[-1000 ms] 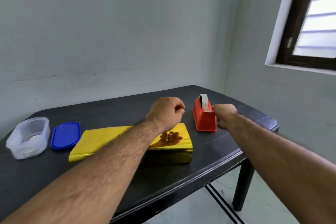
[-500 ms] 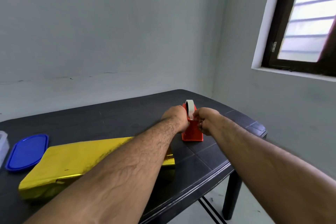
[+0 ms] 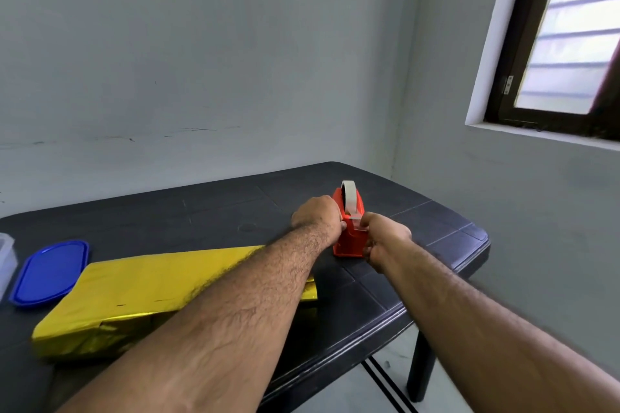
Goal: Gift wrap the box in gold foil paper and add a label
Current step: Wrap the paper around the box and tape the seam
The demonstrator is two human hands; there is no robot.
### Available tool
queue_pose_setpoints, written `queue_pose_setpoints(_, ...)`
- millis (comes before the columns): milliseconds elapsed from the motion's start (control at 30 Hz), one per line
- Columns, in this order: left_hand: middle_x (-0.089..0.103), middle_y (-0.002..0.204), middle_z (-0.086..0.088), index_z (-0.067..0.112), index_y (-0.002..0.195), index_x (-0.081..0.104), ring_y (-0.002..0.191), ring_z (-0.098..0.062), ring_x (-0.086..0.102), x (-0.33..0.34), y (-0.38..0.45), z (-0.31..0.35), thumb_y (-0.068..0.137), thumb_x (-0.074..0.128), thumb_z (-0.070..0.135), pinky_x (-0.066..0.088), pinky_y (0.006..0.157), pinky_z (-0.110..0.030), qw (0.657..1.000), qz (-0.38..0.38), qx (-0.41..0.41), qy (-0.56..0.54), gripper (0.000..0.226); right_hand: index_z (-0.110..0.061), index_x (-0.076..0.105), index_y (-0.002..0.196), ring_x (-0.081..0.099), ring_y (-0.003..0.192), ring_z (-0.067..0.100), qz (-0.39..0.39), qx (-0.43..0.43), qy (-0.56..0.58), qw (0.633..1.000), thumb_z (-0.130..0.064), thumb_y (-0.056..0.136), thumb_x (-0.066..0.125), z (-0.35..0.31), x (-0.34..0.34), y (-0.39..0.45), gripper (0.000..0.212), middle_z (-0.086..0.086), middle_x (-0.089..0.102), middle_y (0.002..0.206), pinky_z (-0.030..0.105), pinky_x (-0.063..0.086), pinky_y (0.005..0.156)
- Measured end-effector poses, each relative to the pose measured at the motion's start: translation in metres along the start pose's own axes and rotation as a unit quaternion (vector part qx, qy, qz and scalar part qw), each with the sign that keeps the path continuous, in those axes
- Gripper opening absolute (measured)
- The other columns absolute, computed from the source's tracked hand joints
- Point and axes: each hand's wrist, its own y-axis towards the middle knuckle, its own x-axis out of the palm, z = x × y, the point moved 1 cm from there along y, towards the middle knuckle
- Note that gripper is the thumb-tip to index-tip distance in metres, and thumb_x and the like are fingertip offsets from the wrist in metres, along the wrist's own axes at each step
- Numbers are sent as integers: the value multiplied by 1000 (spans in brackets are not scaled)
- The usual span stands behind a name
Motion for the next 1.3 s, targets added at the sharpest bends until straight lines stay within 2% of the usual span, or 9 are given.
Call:
queue_pose_setpoints(233, 75, 93, 3, 22, 102, 76, 88, -19, 71, 2, -8, 0, 88, 79, 49, 61, 86, -42, 999, 6, -13, 34, 30, -3, 66, 116, 67, 65, 19, -60, 23, -118, 991, -10, 86, 82, 24, -9, 2, 35, 14, 72, 98, 26, 46, 41)
queue_pose_setpoints(367, 75, 93, 4, 23, 97, 79, 89, -17, 72, -15, -10, 0, 91, 80, 33, 62, 85, -39, 1000, -5, -16, 5, 12, -5, 69, 109, 55, 51, 12, -86, -23, -39, 995, -13, 84, 80, 23, -9, -11, 28, 9, 69, 88, 25, 40, 41)
queue_pose_setpoints(467, 80, 90, -3, 14, 88, 82, 80, -15, 71, -49, -13, -1, 92, 70, 15, 59, 70, -28, 977, -3, -31, -213, 12, 0, 69, 105, 42, 43, 9, -161, -96, -27, 982, -6, 83, 77, 2, -16, -28, 24, 4, 57, 66, 26, 32, 40)
queue_pose_setpoints(567, 81, 98, -12, 9, 95, 79, 74, -17, 66, -94, -37, -5, 94, 68, 35, 44, 67, -31, 909, -124, -60, -394, 28, -6, 66, 87, 39, 43, 12, -224, -166, -100, 955, -4, 84, 76, -15, -22, -49, 12, 0, 50, 51, 27, 30, 43)
queue_pose_setpoints(633, 81, 102, -9, 11, 102, 80, 83, -19, 68, -122, -50, -10, 92, 64, 56, 45, 78, -37, 900, -231, -60, -364, 49, -7, 67, 84, 35, 45, 13, -260, -203, -150, 932, -5, 84, 78, -27, -25, -60, 11, 1, 44, 52, 27, 29, 44)
queue_pose_setpoints(700, 80, 99, -6, 11, 107, 79, 87, -20, 68, -145, -61, -17, 91, 66, 54, 45, 84, -39, 905, -279, -52, -318, 48, -5, 70, 84, 34, 46, 13, -295, -232, -188, 908, -6, 84, 78, -38, -23, -73, 8, 1, 45, 53, 28, 28, 46)
queue_pose_setpoints(867, 81, 91, -3, 15, 94, 81, 86, -19, 70, -184, -88, -32, 86, 81, 25, 49, 83, -37, 931, -257, -36, -256, 13, 11, 72, 92, 33, 46, 14, -340, -275, -237, 867, -6, 83, 80, -54, -14, -101, 21, 19, 52, 70, 23, 28, 42)
queue_pose_setpoints(1033, 80, 89, -3, 10, 101, 81, 84, -18, 70, -207, -114, -57, 86, 82, 23, 48, 82, -37, 941, -228, -31, -246, 20, 5, 75, 88, 34, 43, 12, -385, -292, -267, 834, -5, 87, 79, -52, 1, -131, 11, 4, 43, 51, 22, 29, 41)
queue_pose_setpoints(1300, 77, 85, -4, 9, 98, 81, 86, -19, 67, -223, -144, -86, 87, 82, 20, 47, 82, -38, 937, -235, -35, -257, 16, -5, 78, 79, 35, 43, 14, -422, -310, -295, 800, -5, 87, 79, -41, 16, -159, 8, 3, 41, 49, 21, 32, 41)
